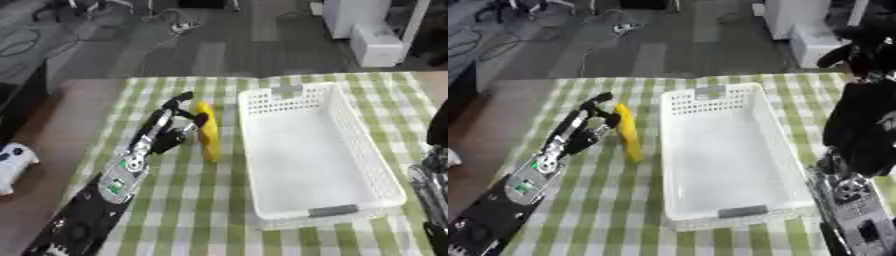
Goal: Pick up objects on the table and place them in the box.
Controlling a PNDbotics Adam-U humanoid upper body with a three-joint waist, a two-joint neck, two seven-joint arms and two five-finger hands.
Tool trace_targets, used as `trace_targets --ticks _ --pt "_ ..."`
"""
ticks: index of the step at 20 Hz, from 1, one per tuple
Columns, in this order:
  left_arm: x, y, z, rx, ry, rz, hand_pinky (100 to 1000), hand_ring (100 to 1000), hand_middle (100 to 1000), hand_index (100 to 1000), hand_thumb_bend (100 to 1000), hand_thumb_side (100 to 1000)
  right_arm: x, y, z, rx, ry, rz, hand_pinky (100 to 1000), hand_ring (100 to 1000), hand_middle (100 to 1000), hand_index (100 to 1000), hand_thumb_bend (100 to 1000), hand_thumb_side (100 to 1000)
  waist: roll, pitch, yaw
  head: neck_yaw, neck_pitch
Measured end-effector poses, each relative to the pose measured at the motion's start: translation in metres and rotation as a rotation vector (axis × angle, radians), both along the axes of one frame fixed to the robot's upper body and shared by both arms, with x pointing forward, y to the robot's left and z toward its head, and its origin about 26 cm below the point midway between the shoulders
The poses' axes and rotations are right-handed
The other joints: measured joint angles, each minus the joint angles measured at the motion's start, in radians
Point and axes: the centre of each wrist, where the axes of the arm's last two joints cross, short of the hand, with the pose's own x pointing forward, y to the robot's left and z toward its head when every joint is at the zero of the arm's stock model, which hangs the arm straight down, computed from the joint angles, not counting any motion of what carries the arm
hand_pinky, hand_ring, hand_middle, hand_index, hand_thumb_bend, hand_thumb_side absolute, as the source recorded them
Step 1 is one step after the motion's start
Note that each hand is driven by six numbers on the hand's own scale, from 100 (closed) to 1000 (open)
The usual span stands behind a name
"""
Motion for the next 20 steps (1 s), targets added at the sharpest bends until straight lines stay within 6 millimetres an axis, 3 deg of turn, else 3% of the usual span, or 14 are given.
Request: trace_targets --ticks 20 --pt "0.0 -0.0087 -0.0017 0.005 0.015 -0.052 1000 756 941 1000 600 945 0.0 0.0001 0.0 0.002 0.002 0.009 382 615 634 729 100 915 0.001 0.0 -0.007 0.0 0.0"
